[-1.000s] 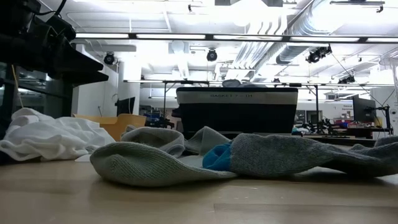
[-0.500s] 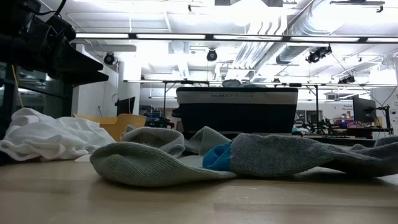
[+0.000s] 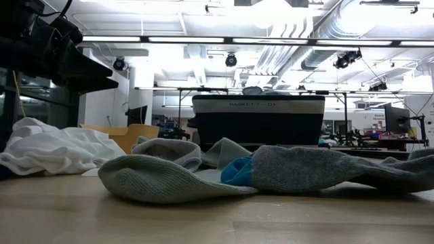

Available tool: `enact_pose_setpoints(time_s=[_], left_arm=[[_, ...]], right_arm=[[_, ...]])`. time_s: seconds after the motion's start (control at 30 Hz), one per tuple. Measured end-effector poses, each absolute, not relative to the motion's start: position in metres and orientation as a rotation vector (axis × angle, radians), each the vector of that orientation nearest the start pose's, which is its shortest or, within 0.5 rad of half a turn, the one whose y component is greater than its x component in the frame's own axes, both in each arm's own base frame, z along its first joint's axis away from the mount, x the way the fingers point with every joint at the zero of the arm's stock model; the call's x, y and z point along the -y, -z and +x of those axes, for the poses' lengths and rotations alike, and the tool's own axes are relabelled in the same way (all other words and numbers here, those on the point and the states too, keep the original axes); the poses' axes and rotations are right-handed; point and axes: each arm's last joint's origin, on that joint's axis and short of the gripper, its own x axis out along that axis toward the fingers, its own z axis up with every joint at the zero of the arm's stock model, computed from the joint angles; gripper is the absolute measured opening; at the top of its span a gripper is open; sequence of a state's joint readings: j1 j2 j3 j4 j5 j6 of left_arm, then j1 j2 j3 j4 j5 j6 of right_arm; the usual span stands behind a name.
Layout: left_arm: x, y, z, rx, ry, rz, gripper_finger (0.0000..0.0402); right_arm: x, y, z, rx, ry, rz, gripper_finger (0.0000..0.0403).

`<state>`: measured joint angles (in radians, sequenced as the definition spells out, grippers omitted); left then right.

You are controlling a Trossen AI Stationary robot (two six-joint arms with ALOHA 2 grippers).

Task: Pick & Place Cloths
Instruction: Put the gray boxer shorts into the transparent bin

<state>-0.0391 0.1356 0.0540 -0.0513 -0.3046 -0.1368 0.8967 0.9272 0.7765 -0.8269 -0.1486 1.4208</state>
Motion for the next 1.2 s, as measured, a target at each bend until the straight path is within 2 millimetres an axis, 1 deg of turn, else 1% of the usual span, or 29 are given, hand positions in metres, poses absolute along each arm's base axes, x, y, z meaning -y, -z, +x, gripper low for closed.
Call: enact_pose_setpoints(time_s=[0.1, 0.23, 0.43, 0.57, 0.67, 0.8, 0.97, 1.1, 1.2], left_arm=[[-0.005, -0.166, 0.102, -0.113, -0.273, -0.113, 0.0305], [-0.005, -0.166, 0.102, -0.113, -0.273, -0.113, 0.0305], [-0.005, -0.166, 0.102, -0.114, -0.273, -0.113, 0.0305], [-0.005, -0.166, 0.102, -0.115, -0.273, -0.113, 0.0305], [-0.005, -0.166, 0.102, -0.115, -0.273, -0.113, 0.0305], [-0.005, -0.166, 0.102, -0.115, -0.273, -0.113, 0.0305], [-0.005, -0.166, 0.102, -0.115, -0.273, -0.113, 0.0305], [-0.005, -0.166, 0.102, -0.115, -0.273, -0.113, 0.0305], [-0.005, -0.166, 0.102, -0.115, -0.273, -0.113, 0.0305]], right_arm=[[-0.136, -0.262, 0.102, -1.36, -0.177, 0.856, 0.0019], [-0.136, -0.262, 0.102, -1.363, -0.215, 0.821, 0.0019], [-0.132, -0.258, 0.102, -1.334, -0.111, 0.804, 0.0019], [-0.128, -0.258, 0.104, -1.365, -0.039, 0.887, 0.0027], [-0.128, -0.258, 0.105, -1.398, -0.019, 0.94, 0.0053], [-0.126, -0.261, 0.103, -1.436, -0.034, 0.986, 0.0103], [-0.12, -0.268, 0.099, -1.417, -0.058, 1.055, 0.0159], [-0.114, -0.274, 0.095, -1.365, -0.069, 1.089, 0.0189], [-0.11, -0.278, 0.09, -1.373, -0.105, 1.105, 0.0202]])
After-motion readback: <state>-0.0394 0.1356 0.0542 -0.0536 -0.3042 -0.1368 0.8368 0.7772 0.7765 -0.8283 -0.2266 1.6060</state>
